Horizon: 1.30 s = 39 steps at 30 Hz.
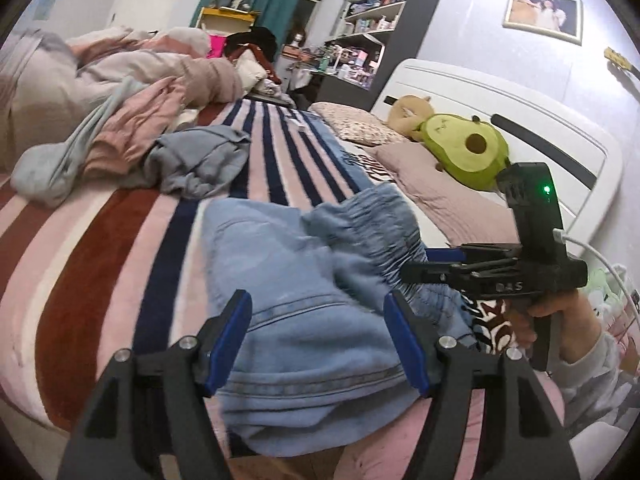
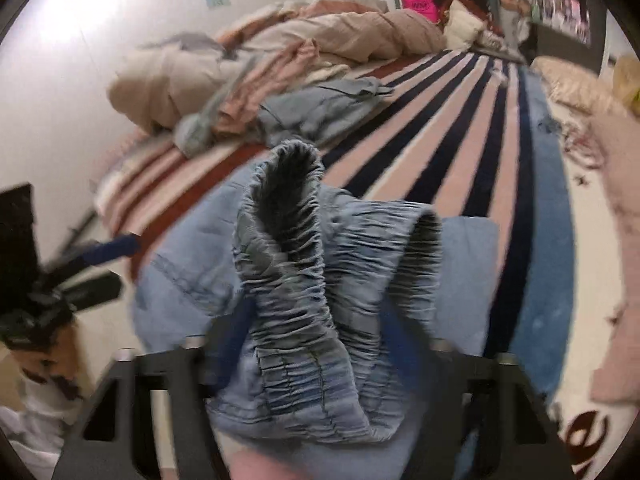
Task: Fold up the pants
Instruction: 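Grasp the elastic waistband with the left tool and fold it over the legs, then grasp the folded jeans at the waistband with the right tool and lift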
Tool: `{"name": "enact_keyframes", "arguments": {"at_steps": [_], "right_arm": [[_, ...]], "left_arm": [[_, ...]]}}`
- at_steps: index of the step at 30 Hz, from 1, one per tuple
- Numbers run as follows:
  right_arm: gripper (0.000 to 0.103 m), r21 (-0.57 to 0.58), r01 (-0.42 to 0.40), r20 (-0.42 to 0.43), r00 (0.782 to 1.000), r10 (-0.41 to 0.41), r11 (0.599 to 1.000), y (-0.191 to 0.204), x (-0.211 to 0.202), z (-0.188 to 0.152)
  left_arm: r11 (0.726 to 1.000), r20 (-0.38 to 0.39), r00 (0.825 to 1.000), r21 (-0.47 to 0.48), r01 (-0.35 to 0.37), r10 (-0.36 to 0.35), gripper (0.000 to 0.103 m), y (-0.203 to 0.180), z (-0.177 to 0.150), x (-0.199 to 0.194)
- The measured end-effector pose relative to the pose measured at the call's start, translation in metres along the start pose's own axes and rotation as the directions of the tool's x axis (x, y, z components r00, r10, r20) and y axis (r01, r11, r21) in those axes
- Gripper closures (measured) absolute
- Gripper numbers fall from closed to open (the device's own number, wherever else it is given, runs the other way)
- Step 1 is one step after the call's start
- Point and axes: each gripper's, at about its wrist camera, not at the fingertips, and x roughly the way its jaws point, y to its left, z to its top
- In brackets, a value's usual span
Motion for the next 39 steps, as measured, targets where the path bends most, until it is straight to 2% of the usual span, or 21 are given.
{"name": "enact_keyframes", "arguments": {"at_steps": [2, 6, 7, 9, 10, 11, 12, 13, 16, 19, 20, 21, 23, 24, 26, 32, 34, 35, 39], "right_arm": [[0.1, -0.023, 0.104, -0.014, 0.994, -0.104, 0.994, -0.006, 0.001, -0.003], [0.101, 0.098, 0.197, -0.044, 0.98, -0.193, 0.976, -0.045, -0.008, -0.011], [0.098, 0.144, 0.173, -0.042, 0.985, -0.169, 0.974, -0.055, -0.011, -0.013], [0.095, 0.263, 0.036, 0.003, 0.999, -0.038, 0.964, -0.07, -0.019, -0.014], [0.069, 0.292, -0.025, 0.029, 0.999, 0.017, 0.956, -0.074, -0.021, -0.011], [0.035, 0.301, -0.068, 0.05, 0.997, 0.055, 0.951, -0.074, -0.022, -0.009], [0.029, 0.294, -0.122, 0.085, 0.991, 0.102, 0.948, -0.071, -0.023, -0.003], [0.028, 0.281, -0.144, 0.096, 0.988, 0.122, 0.949, -0.068, -0.021, 0.001], [0.025, 0.239, -0.175, 0.049, 0.984, 0.169, 0.955, -0.053, -0.002, 0.012], [0.027, 0.202, -0.132, -0.028, 0.99, 0.14, 0.97, -0.044, 0.029, 0.017], [0.04, 0.189, -0.14, -0.041, 0.988, 0.15, 0.972, -0.041, 0.036, 0.017], [0.049, 0.177, -0.152, -0.052, 0.985, 0.164, 0.972, -0.038, 0.043, 0.017], [0.082, 0.144, -0.116, -0.064, 0.99, 0.126, 0.983, -0.032, 0.049, 0.016], [0.085, 0.126, -0.105, -0.046, 0.993, 0.111, 0.986, -0.03, 0.048, 0.016], [0.089, 0.128, -0.1, 0.0, 0.995, 0.101, 0.987, -0.03, 0.037, 0.013], [0.09, 0.17, -0.051, 0.128, 0.991, 0.029, 0.984, -0.044, -0.017, 0.011], [0.09, 0.18, -0.02, 0.144, 0.99, -0.006, 0.984, -0.051, -0.029, 0.014], [0.088, 0.187, -0.006, 0.141, 0.99, -0.02, 0.982, -0.056, -0.032, 0.014], [0.075, 0.27, 0.0, -0.006, 1.0, 0.002, 0.963, -0.083, -0.007, -0.006]], "left_arm": [[1.0, -0.002, 1.0, -0.013, 0.0, 0.0, 0.039, 0.007, -0.003, 0.001], [0.999, -0.002, 1.0, -0.036, 0.022, -0.022, 0.039, 0.018, -0.008, 0.004], [0.999, -0.001, 1.0, -0.043, 0.028, -0.029, 0.039, 0.019, -0.009, 0.004], [0.998, 0.003, 1.0, -0.052, 0.03, -0.03, 0.039, 0.022, -0.009, 0.005], [0.998, 0.004, 1.0, -0.055, 0.028, -0.028, 0.039, 0.023, -0.008, 0.006], [0.998, 0.007, 1.0, -0.057, 0.026, -0.026, 0.039, 0.024, -0.006, 0.006], [0.998, 0.011, 1.0, -0.057, 0.026, -0.026, 0.039, 0.024, -0.005, 0.005], [0.998, 0.015, 1.0, -0.055, 0.026, -0.025, 0.039, 0.025, -0.004, 0.004], [0.998, 0.023, 0.999, -0.054, 0.025, -0.024, 0.038, 0.025, -0.003, 0.002], [0.998, 0.022, 1.0, -0.057, 0.017, -0.015, 0.038, 0.026, -0.004, 0.002], [0.998, 0.019, 1.0, -0.06, 0.008, -0.007, 0.038, 0.026, -0.005, 0.003], [0.998, 0.015, 1.0, -0.062, 0.001, 0.0, 0.038, 0.027, -0.005, 0.003], [0.997, 0.006, 1.0, -0.07, -0.014, 0.015, 0.038, 0.03, -0.006, 0.005], [0.997, 0.003, 1.0, -0.073, -0.017, 0.017, 0.038, 0.031, -0.006, 0.006], [0.997, -0.005, 1.0, -0.079, -0.019, 0.019, 0.038, 0.033, -0.006, 0.009], [0.999, -0.006, 1.0, -0.053, -0.01, 0.01, 0.038, 0.023, -0.001, 0.009], [0.999, -0.002, 1.0, -0.044, -0.001, 0.001, 0.036, 0.018, 0.002, 0.009], [0.999, -0.001, 1.0, -0.04, 0.003, -0.003, 0.033, 0.014, 0.003, 0.011], [0.999, -0.025, 1.0, -0.044, 0.004, -0.005, 0.033, 0.005, 0.004, 0.025]]}}
